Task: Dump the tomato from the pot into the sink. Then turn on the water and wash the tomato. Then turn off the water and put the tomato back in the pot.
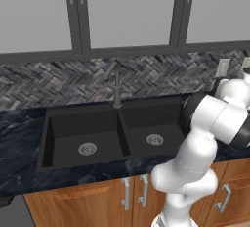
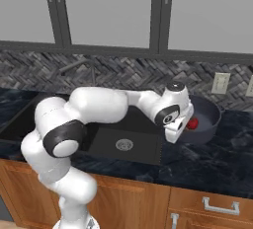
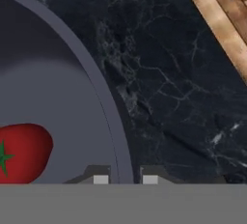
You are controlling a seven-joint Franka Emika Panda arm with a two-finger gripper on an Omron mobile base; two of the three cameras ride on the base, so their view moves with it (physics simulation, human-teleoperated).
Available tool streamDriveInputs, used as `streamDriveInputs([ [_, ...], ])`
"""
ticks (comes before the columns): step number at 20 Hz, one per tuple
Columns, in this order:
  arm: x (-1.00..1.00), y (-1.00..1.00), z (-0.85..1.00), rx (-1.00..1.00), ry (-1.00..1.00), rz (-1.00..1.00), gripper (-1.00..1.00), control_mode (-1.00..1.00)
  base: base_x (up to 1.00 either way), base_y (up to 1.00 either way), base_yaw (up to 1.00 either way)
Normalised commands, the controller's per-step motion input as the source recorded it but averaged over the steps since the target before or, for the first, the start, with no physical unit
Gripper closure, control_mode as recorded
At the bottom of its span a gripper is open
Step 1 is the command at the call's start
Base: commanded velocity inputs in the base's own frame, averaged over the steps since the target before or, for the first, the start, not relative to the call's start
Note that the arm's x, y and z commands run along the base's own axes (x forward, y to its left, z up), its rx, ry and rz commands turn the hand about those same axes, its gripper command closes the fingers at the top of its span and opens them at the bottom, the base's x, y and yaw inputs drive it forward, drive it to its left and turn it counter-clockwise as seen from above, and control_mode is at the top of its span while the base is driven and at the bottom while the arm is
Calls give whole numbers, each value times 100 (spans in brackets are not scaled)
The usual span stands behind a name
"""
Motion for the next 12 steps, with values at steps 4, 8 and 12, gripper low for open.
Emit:
streamDriveInputs([
  [4,-14,99,63,-23,-32,1,100,-100,0,0,0],
  [8,0,100,88,-20,-12,3,100,-100,0,0,0],
  [12,8,100,94,-9,6,12,100,-100,0,0,0],
])
